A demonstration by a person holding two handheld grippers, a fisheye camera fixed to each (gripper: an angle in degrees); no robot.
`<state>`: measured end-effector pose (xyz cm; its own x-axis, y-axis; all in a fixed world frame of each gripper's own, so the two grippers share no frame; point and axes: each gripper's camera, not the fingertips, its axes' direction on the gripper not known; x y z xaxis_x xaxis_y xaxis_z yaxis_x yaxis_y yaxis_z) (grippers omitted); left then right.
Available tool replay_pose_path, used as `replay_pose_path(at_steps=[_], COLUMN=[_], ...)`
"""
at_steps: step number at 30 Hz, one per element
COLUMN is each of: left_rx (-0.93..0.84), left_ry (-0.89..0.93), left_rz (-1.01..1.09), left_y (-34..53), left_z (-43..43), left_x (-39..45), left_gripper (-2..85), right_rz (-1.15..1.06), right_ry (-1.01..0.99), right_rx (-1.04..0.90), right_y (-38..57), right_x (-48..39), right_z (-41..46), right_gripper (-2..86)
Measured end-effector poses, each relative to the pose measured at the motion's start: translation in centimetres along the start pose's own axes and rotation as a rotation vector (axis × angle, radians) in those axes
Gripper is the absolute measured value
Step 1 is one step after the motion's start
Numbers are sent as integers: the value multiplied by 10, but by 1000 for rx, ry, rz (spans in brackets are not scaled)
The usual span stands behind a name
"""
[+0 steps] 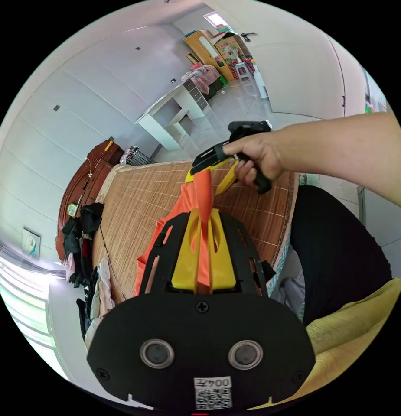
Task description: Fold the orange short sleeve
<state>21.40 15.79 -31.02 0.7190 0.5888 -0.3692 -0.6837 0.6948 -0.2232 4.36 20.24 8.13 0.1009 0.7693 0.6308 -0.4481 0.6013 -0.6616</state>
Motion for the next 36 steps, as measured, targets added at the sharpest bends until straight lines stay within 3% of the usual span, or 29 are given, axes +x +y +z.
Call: replay_pose_path(at_steps=[5,9,11,17,26,36], left_rx=[23,43,61,109,100,106], left_ry=[39,60,64,35,2,174], left_rz=[-57,-125,-177,-391,-716,-1164], left_y=[30,65,87,187,368,573], left_z=[-5,-11,-18,-48,-62,-8], left_x=[-24,-48,-62,-118,-191,-254], left_gripper=[32,29,29,27,17,13], right_rz=[12,-9,-45,-186,-394,-533], right_ry=[68,94,90,137,285,542], right_rx=[-47,-89,-79,-47,-87,-142], right_y=[-49,-64,-60,-27,46,126], right_x=[-21,-48,-71,-178,-325,-405], right_z=[19,25,26,44,150,298], right_gripper=[178,40,22,6,3,2])
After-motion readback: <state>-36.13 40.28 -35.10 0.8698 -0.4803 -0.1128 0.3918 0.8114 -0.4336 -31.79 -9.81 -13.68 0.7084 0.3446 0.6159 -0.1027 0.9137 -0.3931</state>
